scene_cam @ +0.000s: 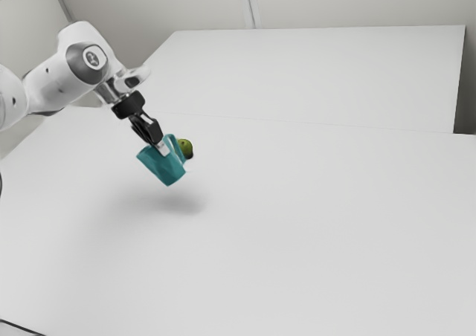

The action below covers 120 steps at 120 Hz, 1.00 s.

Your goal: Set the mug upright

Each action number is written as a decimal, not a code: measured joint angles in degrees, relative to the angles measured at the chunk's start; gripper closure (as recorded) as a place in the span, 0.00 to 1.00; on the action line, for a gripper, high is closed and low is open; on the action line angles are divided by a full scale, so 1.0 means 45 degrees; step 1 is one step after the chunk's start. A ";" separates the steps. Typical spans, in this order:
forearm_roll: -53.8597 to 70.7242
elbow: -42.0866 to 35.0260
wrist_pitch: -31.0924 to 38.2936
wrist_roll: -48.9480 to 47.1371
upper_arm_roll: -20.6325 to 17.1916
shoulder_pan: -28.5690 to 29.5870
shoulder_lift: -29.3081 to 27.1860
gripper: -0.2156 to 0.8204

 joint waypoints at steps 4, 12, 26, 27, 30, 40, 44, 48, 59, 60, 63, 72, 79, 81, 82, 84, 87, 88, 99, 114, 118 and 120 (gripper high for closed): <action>0.0645 -0.0054 0.0311 -0.0307 -0.0217 -0.0031 -0.0061 0.97; 0.1647 -0.0306 0.1032 -0.0878 -0.0458 -0.0129 -0.0116 0.97; 0.3232 -0.0978 0.2340 -0.1810 -0.0882 -0.0206 -0.0138 0.97; 0.3332 -0.1044 0.2437 -0.1876 -0.0908 -0.0216 -0.0137 0.97; 0.3597 -0.1254 0.2733 -0.2071 -0.0965 -0.0246 -0.0128 0.97; 0.4174 -0.1681 0.3558 -0.2669 -0.1041 -0.0262 0.0048 0.97; 0.4317 -0.1788 0.3816 -0.2887 -0.1049 -0.0251 0.0134 0.97; 0.4429 -0.1872 0.4035 -0.3097 -0.1054 -0.0245 0.0246 0.97; 0.4618 -0.1961 0.4473 -0.3615 -0.1067 -0.0250 0.0554 0.97; 0.4628 -0.1966 0.4503 -0.3657 -0.1068 -0.0251 0.0576 0.97; 0.4659 -0.1974 0.4586 -0.3784 -0.1070 -0.0253 0.0647 0.97; 0.4716 -0.1986 0.4780 -0.4132 -0.1083 -0.0254 0.0862 0.97; 0.4741 -0.1988 0.4887 -0.4375 -0.1089 -0.0258 0.1013 0.97; 0.4747 -0.1989 0.4913 -0.4440 -0.1090 -0.0258 0.1054 0.97; 0.4749 -0.1989 0.4925 -0.4472 -0.1091 -0.0258 0.1072 0.97; 0.4754 -0.1989 0.4947 -0.4535 -0.1091 -0.0257 0.1102 0.97; 0.4760 -0.1990 0.4978 -0.4626 -0.1099 -0.0253 0.1142 0.97; 0.4762 -0.1990 0.4987 -0.4655 -0.1104 -0.0252 0.1153 0.97; 0.4742 -0.1990 0.5049 -0.4932 -0.1131 -0.0258 0.1200 0.90; 0.4651 -0.1974 0.5040 -0.5186 -0.1148 -0.0254 0.1159 0.63; 0.4622 -0.1968 0.5022 -0.5241 -0.1150 -0.0254 0.1109 0.57; 0.4608 -0.1963 0.5013 -0.5267 -0.1151 -0.0254 0.1075 0.54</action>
